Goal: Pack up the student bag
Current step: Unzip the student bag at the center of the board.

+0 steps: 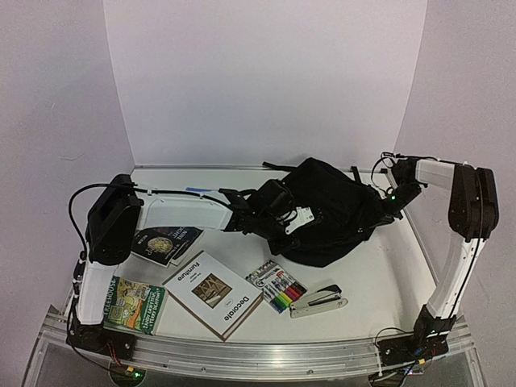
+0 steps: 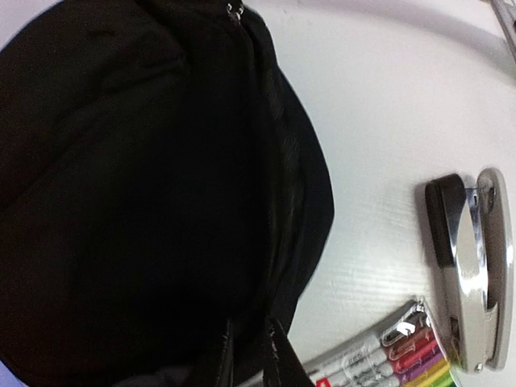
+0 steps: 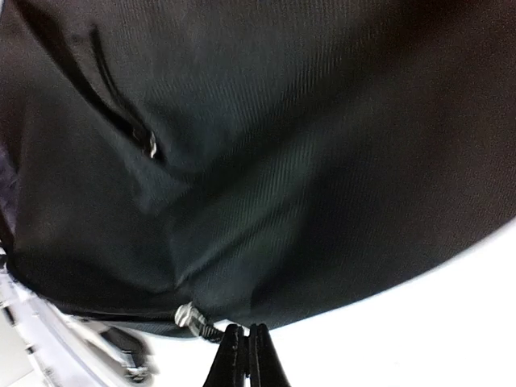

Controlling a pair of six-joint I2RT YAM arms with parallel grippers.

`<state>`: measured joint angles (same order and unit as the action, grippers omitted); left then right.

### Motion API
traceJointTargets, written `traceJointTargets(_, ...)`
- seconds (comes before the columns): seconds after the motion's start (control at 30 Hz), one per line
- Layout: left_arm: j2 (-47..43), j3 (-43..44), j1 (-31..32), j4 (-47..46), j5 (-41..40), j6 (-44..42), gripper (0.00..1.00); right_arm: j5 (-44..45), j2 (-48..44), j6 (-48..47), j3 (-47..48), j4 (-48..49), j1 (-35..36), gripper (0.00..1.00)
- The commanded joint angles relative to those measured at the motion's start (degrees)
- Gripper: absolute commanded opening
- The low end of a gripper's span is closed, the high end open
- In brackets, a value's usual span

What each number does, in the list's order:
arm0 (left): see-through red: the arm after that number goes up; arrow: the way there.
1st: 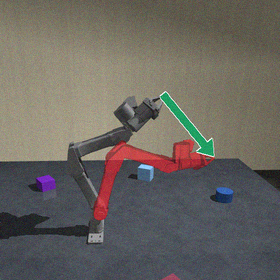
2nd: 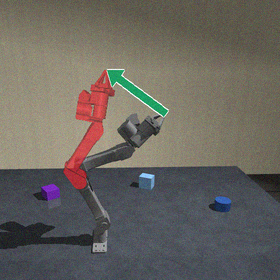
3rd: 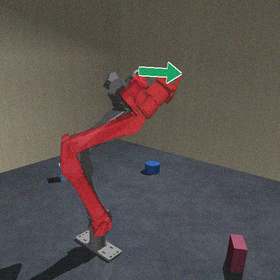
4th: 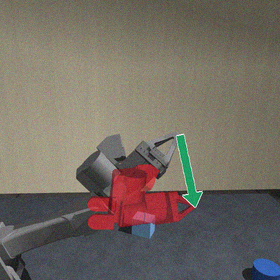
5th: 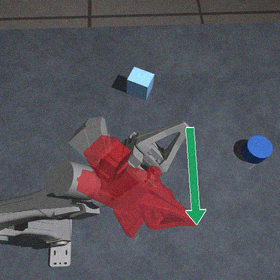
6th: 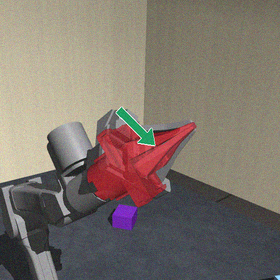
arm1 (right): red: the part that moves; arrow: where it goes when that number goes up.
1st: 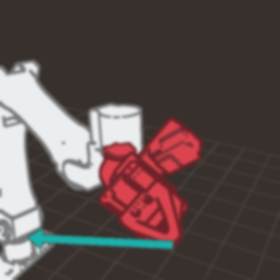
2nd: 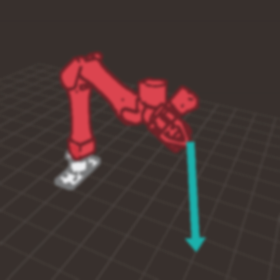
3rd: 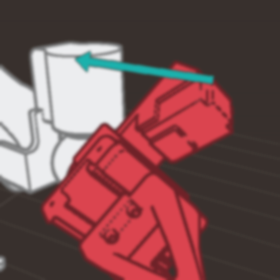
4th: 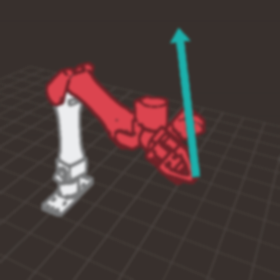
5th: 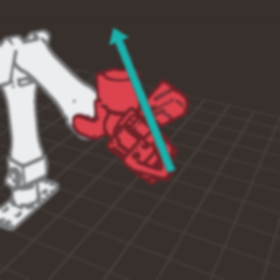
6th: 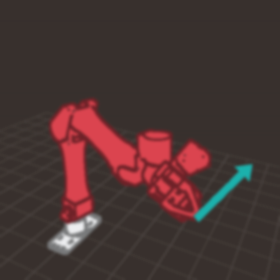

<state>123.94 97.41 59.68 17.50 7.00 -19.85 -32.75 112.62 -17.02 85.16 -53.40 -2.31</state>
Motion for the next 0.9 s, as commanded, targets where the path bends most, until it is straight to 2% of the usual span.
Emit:
traceJointTargets(0.0,-4.45,1.23,-0.89,8.85,-2.78,4.98,0.37,7.10,-5.64,-2.67,-2.90,2.40,-1.45,0.16)
traceJointTargets(0.07,-6.18,0.85,-0.88,8.15,-3.19,7.64,0.50,5.88,-7.29,-3.16,-2.23,1.78,-1.15,0.35)
traceJointTargets(0.13,-7.92,0.18,-0.99,7.20,-3.42,10.62,0.59,4.34,-8.67,-3.22,-0.03,1.12,-0.76,0.49)
traceJointTargets(0.2,-9.44,-0.36,-1.43,6.38,-3.65,14.29,0.62,2.89,-9.97,-2.74,2.00,0.82,0.50,0.59)
traceJointTargets(0.3,-11.57,-2.51,-3.79,4.80,-3.41,22.19,0.63,1.93,-11.39,-1.60,4.11,0.85,5.30,0.69)
traceJointTargets(0.43,-14.99,-7.79,-8.69,1.28,-1.96,33.95,0.62,1.75,-11.48,0.66,5.62,2.85,12.79,0.70)
traceJointTargets(0.53,-16.47,-10.66,-11.31,-0.22,-2.55,39.97,0.63,2.72,-9.68,1.78,6.10,4.81,18.27,0.66)
traceJointTargets(0.67,-16.90,-12.27,-12.16,-0.06,-3.27,43.28,0.62,4.78,-7.05,1.33,5.79,6.37,24.20,0.60)
traceJointTargets(0.87,-18.83,-16.43,-13.34,-2.38,-3.66,48.21,0.63,7.64,-4.72,-1.15,3.11,7.58,30.03,0.57)
